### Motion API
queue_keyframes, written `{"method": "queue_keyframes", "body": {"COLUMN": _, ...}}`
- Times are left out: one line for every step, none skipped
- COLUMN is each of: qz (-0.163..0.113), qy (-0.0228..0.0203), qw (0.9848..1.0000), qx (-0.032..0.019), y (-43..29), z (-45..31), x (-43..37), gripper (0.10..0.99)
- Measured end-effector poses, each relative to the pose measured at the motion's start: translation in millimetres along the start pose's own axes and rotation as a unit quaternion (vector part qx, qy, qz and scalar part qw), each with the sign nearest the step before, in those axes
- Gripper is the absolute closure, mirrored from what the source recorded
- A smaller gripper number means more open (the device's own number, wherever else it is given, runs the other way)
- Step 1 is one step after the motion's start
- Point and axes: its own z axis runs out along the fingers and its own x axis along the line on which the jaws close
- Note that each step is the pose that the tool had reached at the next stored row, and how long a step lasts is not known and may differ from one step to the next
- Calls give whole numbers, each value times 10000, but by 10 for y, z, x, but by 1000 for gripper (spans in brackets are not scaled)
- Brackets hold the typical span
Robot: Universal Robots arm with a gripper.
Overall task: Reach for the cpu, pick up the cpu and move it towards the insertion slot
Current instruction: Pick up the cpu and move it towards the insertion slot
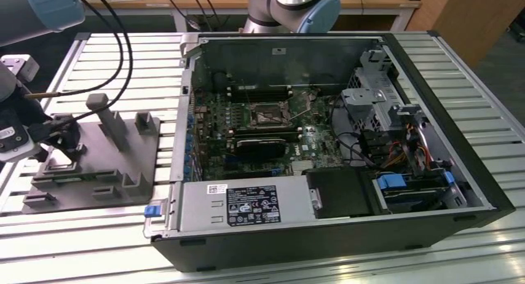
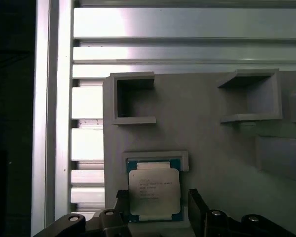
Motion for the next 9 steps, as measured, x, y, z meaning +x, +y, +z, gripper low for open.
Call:
{"method": "queue_keyframes", "body": {"qz": 40, "qy": -2, "qw": 10000, "qx": -2, "y": 0, "z": 5, "x": 0, "gripper": 498}}
{"method": "queue_keyframes", "body": {"qz": 79, "qy": -5, "qw": 10000, "qx": -4, "y": 1, "z": 11, "x": 0, "gripper": 498}}
{"method": "queue_keyframes", "body": {"qz": 113, "qy": -7, "qw": 9999, "qx": -6, "y": 3, "z": 16, "x": 0, "gripper": 498}}
{"method": "queue_keyframes", "body": {"qz": 141, "qy": -8, "qw": 9999, "qx": -6, "y": 6, "z": 21, "x": 0, "gripper": 498}}
{"method": "queue_keyframes", "body": {"qz": 164, "qy": -8, "qw": 9999, "qx": -6, "y": 11, "z": 29, "x": 1, "gripper": 498}}
{"method": "queue_keyframes", "body": {"qz": 175, "qy": -9, "qw": 9998, "qx": -7, "y": 15, "z": 37, "x": 1, "gripper": 498}}
{"method": "queue_keyframes", "body": {"qz": 180, "qy": -9, "qw": 9998, "qx": -6, "y": 20, "z": 45, "x": 1, "gripper": 498}}
{"method": "queue_keyframes", "body": {"qz": 183, "qy": -9, "qw": 9998, "qx": -6, "y": 24, "z": 50, "x": 1, "gripper": 498}}
{"method": "queue_keyframes", "body": {"qz": 182, "qy": -10, "qw": 9998, "qx": -6, "y": 26, "z": 54, "x": 0, "gripper": 498}}
